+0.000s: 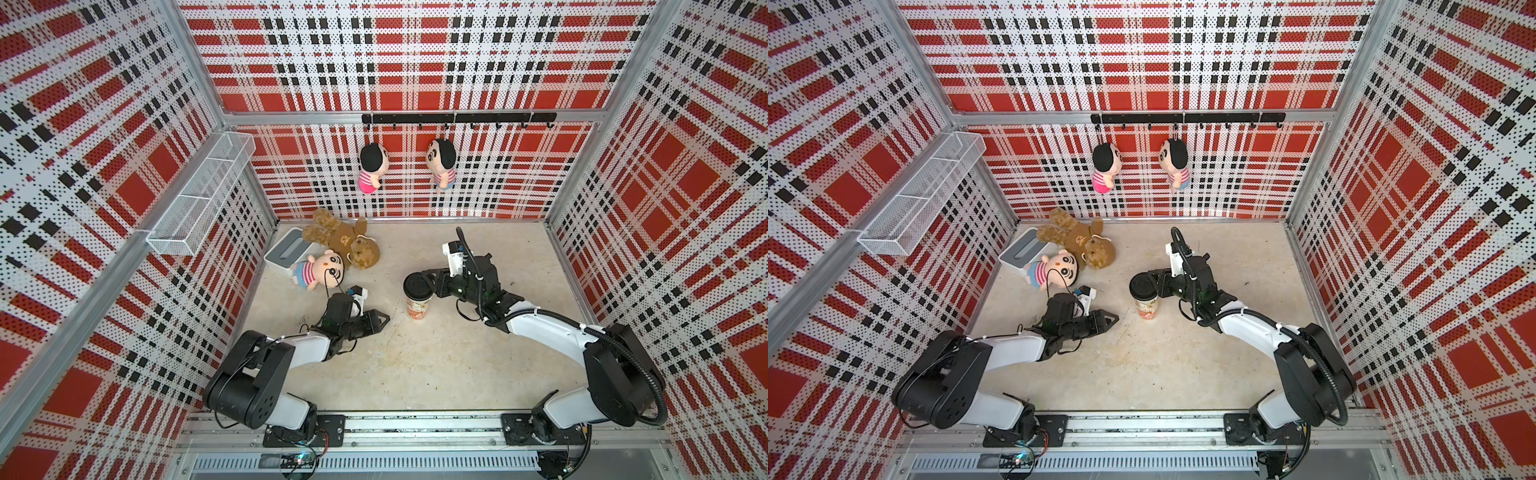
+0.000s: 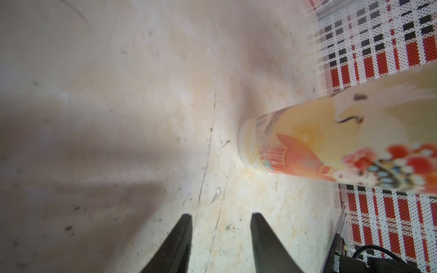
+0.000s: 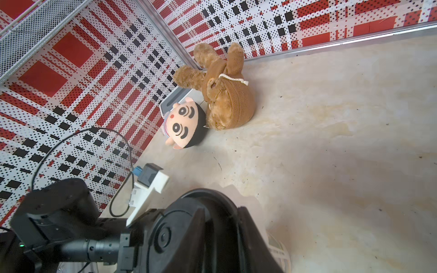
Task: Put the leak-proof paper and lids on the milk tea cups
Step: Secure the cup lid on the cup.
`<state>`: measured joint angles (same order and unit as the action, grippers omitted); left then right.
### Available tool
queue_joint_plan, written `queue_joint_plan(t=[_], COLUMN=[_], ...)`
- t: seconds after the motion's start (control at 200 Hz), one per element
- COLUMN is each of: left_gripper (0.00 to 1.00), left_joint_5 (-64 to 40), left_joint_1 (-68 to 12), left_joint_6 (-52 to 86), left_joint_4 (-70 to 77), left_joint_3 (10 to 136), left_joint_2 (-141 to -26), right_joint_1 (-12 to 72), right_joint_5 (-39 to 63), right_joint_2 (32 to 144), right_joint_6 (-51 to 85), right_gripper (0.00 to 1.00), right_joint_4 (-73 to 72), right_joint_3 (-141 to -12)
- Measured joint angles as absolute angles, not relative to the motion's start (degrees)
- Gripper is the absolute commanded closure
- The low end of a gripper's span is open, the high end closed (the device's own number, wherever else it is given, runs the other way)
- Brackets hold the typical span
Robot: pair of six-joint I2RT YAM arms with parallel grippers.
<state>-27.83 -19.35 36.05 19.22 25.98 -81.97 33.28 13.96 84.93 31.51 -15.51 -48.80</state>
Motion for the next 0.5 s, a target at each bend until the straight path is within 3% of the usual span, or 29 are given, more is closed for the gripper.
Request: queue_joint_plan(t=[0.296, 0.496], left_gripper=[0.34, 0.31], left_joint_5=[-27.68, -27.53], left_joint_1=[-19.35, -23.62], left_joint_6=[33.63, 28.21], left_joint_4=[17.23, 14.57], left_joint_3=[37.06, 48.86], left_joint_2=[-76.27, -79.59], right_joint_1=[33.28, 33.23], right_joint_5=[14.79, 16.14], right_joint_2=[86.48, 89.08], right_joint_6=[30.00, 27.86], right_gripper=[0.73, 0.70], right_joint_4=[-15.16, -15.38], right_joint_3=[-50.48, -53.23])
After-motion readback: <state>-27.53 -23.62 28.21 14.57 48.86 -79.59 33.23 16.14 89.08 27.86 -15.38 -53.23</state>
